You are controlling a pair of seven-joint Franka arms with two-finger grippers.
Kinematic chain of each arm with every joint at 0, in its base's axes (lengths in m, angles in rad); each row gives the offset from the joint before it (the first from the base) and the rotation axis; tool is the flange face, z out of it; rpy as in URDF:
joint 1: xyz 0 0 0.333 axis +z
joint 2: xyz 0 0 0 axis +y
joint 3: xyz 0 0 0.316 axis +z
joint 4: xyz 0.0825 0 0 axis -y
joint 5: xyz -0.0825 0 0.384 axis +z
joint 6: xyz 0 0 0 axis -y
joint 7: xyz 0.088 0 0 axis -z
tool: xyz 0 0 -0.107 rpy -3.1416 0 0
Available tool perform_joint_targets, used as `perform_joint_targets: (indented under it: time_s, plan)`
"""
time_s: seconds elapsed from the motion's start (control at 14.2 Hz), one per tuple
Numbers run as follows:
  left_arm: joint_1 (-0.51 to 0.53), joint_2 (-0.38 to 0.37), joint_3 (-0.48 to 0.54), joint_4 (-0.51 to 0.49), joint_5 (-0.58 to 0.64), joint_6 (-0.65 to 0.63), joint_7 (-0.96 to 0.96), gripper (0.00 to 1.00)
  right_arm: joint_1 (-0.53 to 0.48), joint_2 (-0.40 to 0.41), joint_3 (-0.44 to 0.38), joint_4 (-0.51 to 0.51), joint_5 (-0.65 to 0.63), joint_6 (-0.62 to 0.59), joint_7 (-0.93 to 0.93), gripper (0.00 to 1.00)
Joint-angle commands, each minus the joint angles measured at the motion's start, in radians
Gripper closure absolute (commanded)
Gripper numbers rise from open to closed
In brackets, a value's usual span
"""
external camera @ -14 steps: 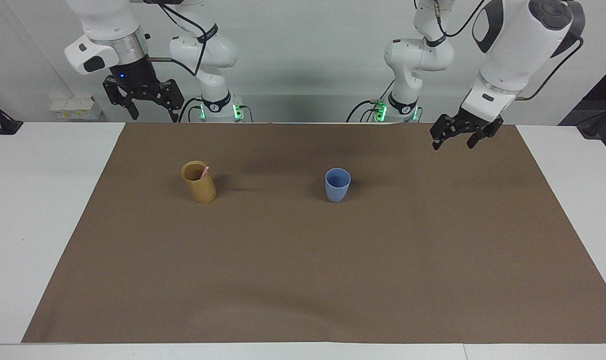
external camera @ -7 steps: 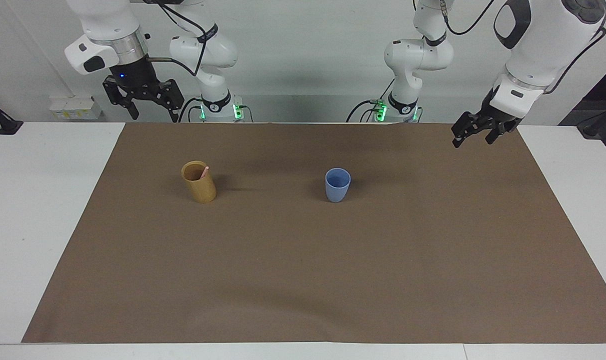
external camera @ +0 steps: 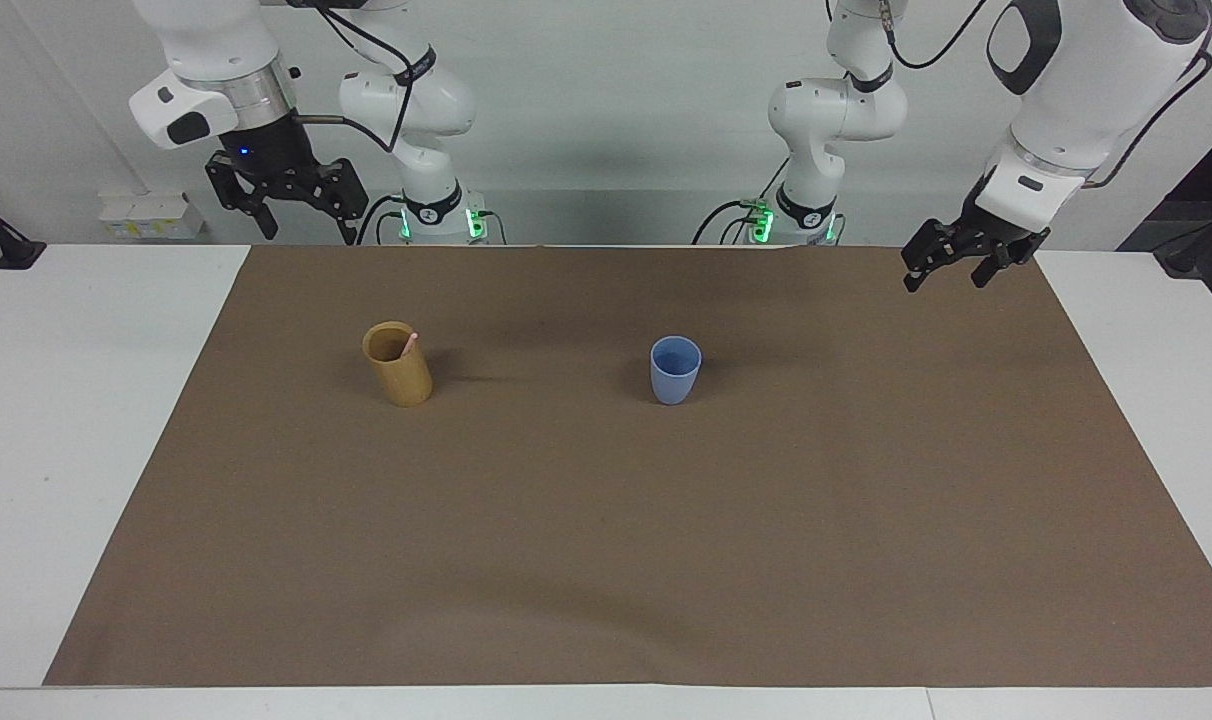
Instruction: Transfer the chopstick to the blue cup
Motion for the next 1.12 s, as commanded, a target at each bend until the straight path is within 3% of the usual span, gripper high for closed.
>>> perform_joint_targets:
  time_s: [0.0, 0.42, 0.7, 1.05]
  plan:
    - [0.026, -0.017, -0.007, 0.011, 0.006, -0.027, 0.018, 0.0, -0.011, 0.003, 0.009, 0.007, 0.008, -0.012, 0.012, 0.0]
    - [0.073, 0.006, -0.025, 0.012, 0.005, -0.04, 0.035, 0.0, -0.011, 0.003, 0.009, 0.007, 0.008, -0.012, 0.013, 0.0]
    - [0.073, 0.051, -0.028, 0.104, 0.005, -0.105, 0.035, 0.0, -0.011, 0.003, 0.009, 0.007, 0.008, -0.011, 0.012, 0.0]
    - [0.127, 0.054, -0.076, 0.107, 0.005, -0.109, 0.035, 0.0, -0.011, 0.003, 0.009, 0.007, 0.008, -0.011, 0.012, 0.0]
